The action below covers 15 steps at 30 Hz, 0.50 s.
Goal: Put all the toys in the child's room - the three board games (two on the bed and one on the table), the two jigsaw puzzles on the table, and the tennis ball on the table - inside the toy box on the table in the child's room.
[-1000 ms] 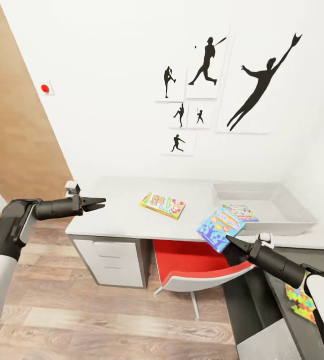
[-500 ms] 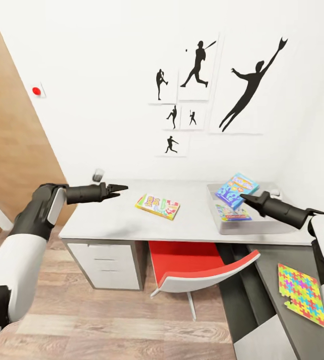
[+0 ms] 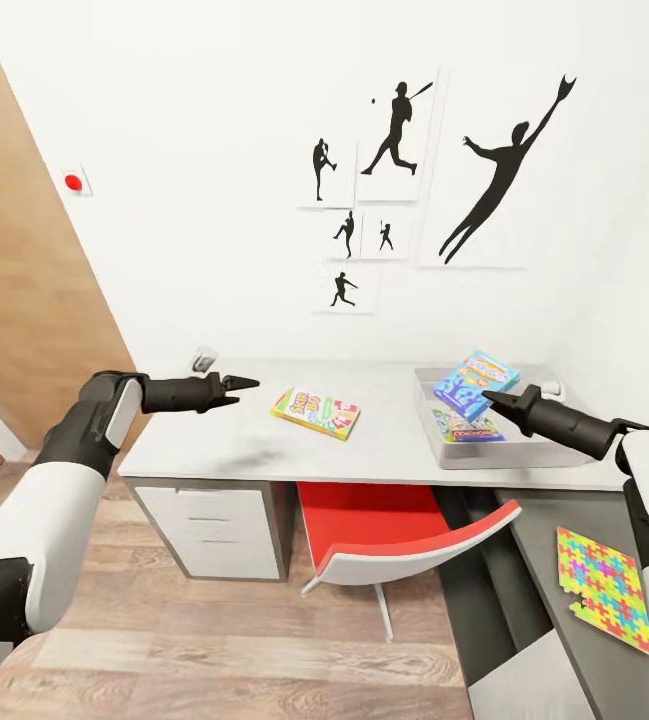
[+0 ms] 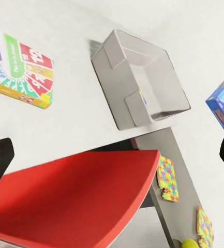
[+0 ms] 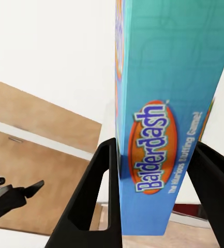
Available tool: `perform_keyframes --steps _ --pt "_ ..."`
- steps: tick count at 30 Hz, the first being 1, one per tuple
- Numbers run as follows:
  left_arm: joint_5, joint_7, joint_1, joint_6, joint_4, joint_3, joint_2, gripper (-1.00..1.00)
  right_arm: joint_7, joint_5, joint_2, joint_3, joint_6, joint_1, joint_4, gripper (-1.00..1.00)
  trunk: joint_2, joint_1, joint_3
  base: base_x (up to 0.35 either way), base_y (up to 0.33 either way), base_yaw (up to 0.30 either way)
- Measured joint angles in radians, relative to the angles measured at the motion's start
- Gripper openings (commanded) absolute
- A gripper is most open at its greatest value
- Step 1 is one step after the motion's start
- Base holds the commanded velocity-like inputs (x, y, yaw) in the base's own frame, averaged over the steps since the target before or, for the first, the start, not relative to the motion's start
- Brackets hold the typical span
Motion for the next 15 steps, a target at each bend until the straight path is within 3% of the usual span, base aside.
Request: perform_keyframes --steps 9,15 --pt "0.001 -0.003 -0.001 0.001 -0.002 0.003 0.008 1.0 0.002 -0.011 -0.033 -0.005 0.0 -0.003 0.0 -1.0 0.0 0.0 0.0 0.0 0.0 0.0" --pt "0.001 -0.003 -0.001 -0.001 -0.002 0.004 0.009 1.0 0.002 -0.014 -0.037 -0.002 0.0 -0.003 0.0 -1.0 0.0 0.0 0.0 0.0 0.0 0.0"
